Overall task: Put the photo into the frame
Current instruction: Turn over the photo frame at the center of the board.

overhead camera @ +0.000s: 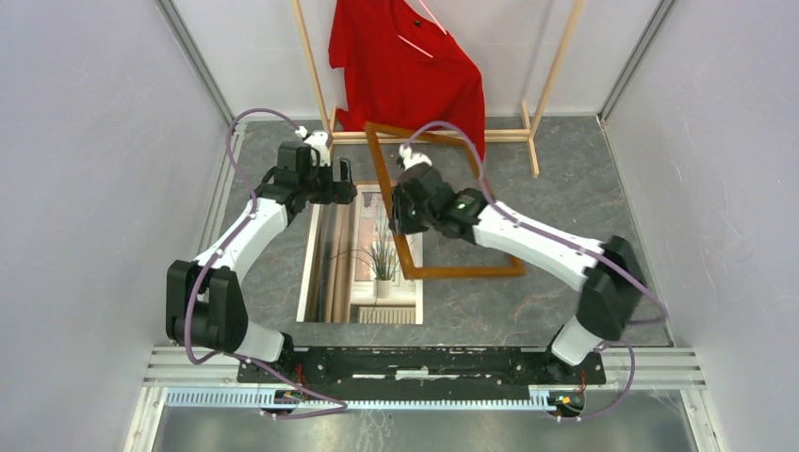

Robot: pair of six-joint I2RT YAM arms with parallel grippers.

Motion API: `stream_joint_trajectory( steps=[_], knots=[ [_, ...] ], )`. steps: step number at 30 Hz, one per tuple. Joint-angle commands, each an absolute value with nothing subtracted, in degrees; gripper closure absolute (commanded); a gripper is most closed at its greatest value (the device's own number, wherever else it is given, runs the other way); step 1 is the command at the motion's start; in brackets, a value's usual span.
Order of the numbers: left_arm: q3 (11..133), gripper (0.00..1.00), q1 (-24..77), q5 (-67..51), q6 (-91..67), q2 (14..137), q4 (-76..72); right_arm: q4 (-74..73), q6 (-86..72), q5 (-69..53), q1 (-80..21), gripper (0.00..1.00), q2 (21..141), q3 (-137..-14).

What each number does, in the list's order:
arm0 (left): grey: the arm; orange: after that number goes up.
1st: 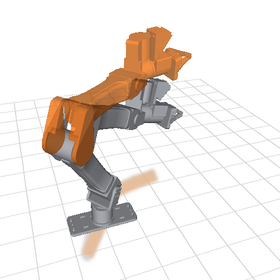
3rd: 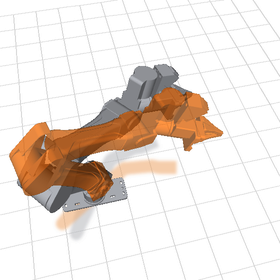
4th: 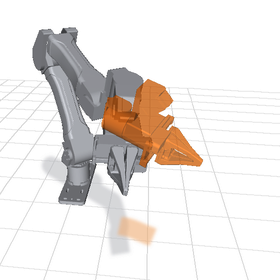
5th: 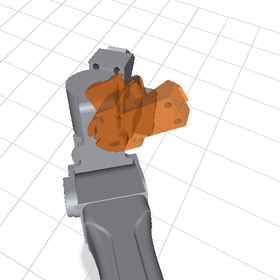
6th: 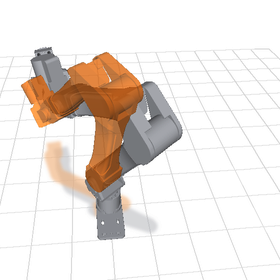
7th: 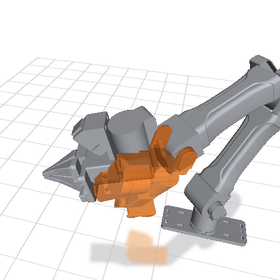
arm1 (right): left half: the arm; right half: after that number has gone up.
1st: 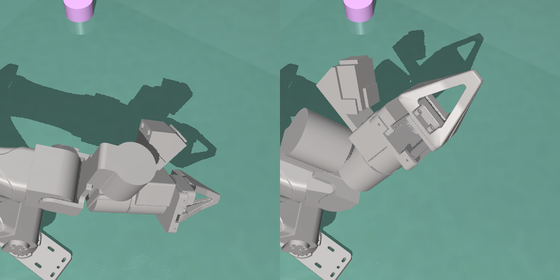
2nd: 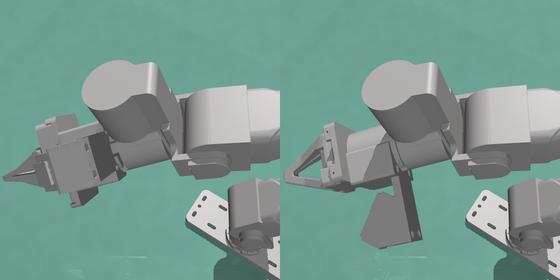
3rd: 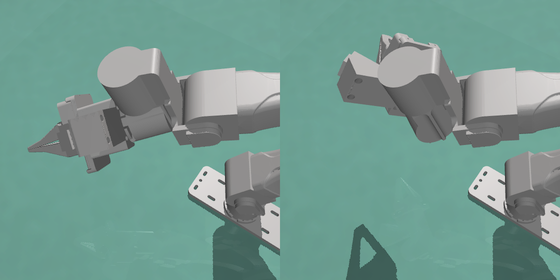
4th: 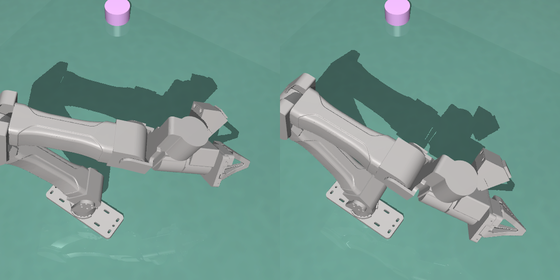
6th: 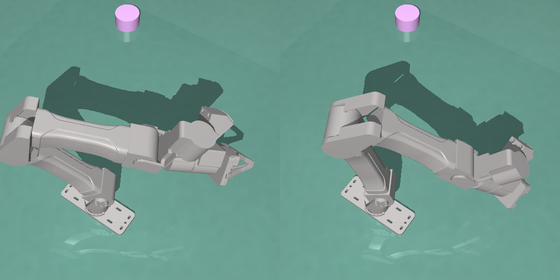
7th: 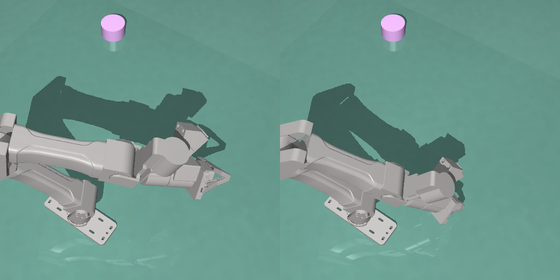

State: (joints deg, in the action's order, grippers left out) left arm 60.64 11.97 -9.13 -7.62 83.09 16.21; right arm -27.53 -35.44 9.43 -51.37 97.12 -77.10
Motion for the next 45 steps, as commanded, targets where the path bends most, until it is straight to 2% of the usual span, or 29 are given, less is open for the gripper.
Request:
stream_joint_trajectory(
  steps=[1,9,12,20,26,31,41,43,45],
  knots=[
    [60.30,0.00,11.60,-9.22,-6.46,80.39,15.32,-25.47,-40.84,1.27,-50.99,1.00,87.18,-84.92],
    [60.34,0.00,11.60,-15.15,-9.30,75.42,15.77,-14.89,-54.57,-13.54,-47.96,1.00,82.48,-87.62],
    [61.25,0.00,11.60,-17.07,-10.08,74.19,15.70,-9.07,-60.02,-15.97,-46.51,1.00,80.48,-84.87],
    [63.17,0.00,11.60,-19.04,-11.14,72.68,16.05,11.50,-74.64,-18.21,-42.67,1.00,72.41,-61.89],
    [64.27,0.00,11.73,-18.17,-11.18,73.96,14.79,14.49,-77.02,-17.10,-38.52,1.00,67.42,-51.82],
    [68.36,0.00,12.88,-18.10,-13.20,77.10,14.22,11.02,-74.14,-19.03,-34.79,0.93,66.36,-51.06],
    [78.10,0.00,22.52,-12.62,-13.90,84.64,12.58,6.53,-71.30,-23.38,-29.58,0.82,67.91,-53.62],
    [79.92,0.00,23.57,-11.94,-14.04,85.77,12.33,4.56,-69.65,-24.53,-28.15,0.75,68.56,-55.03],
    [81.65,0.00,24.38,-11.41,-13.92,86.92,12.44,2.33,-66.54,-26.00,-26.99,0.62,69.97,-57.24]
  ],
)
